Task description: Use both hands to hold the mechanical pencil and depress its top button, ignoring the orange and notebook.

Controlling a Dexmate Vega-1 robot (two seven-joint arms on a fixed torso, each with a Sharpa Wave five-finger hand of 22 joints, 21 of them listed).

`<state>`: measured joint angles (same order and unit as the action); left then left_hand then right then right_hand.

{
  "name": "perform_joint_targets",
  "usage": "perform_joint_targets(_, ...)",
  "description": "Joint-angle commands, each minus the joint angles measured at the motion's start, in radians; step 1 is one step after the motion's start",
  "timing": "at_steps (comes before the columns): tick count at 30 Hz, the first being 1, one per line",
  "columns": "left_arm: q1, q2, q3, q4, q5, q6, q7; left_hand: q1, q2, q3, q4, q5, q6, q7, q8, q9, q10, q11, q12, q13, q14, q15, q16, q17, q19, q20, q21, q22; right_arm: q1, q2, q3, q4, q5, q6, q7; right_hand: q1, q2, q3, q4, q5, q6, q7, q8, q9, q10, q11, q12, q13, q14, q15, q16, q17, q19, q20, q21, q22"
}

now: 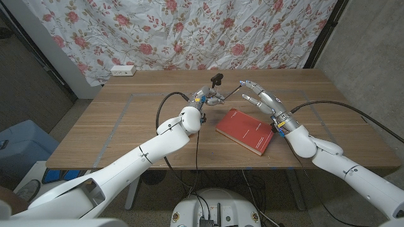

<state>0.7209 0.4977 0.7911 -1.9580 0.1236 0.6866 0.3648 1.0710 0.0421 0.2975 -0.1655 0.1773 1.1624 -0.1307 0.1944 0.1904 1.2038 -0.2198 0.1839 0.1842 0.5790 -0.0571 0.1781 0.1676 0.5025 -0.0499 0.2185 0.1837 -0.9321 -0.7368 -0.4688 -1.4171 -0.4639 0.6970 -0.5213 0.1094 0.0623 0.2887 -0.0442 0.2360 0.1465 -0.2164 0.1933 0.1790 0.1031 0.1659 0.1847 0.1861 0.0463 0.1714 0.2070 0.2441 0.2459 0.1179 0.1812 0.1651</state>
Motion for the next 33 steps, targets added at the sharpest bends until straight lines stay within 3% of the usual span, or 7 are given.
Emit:
perform_joint_targets(1,-0.001,0.004,-0.001,0.006,-0.003,-0.012,0.0,0.001,0.014,-0.006,0.003,0.006,0.005,0.001,0.008,-0.001,0.008,-0.004,0.007,0.003,0.004,-0.158,-0.001,0.0,0.001,-0.104,0.004,0.004,0.005,0.007,-0.007,0.011,0.019,0.004,0.009,-0.006,0.008,-0.002,-0.003,-0.003,0.006,-0.004,0.006,0.003,0.001,-0.004,0.004,0.003,-0.007,-0.001,0.003,0.005,0.0,-0.004,0.003,0.002)
perform_joint_targets(33,-0.012,0.002,0.0,0.026,-0.002,-0.028,-0.006,0.003,0.016,-0.009,0.002,0.006,0.006,-0.001,0.008,-0.001,0.01,-0.004,0.007,0.002,0.003,-0.159,-0.001,0.0,0.0,-0.106,0.004,0.004,0.037,0.034,-0.019,0.073,0.051,0.037,0.019,-0.015,0.008,-0.002,-0.006,-0.003,0.013,-0.004,0.004,0.002,0.002,-0.012,0.007,0.003,-0.003,-0.011,0.007,0.007,0.006,-0.011,0.006,0.002)
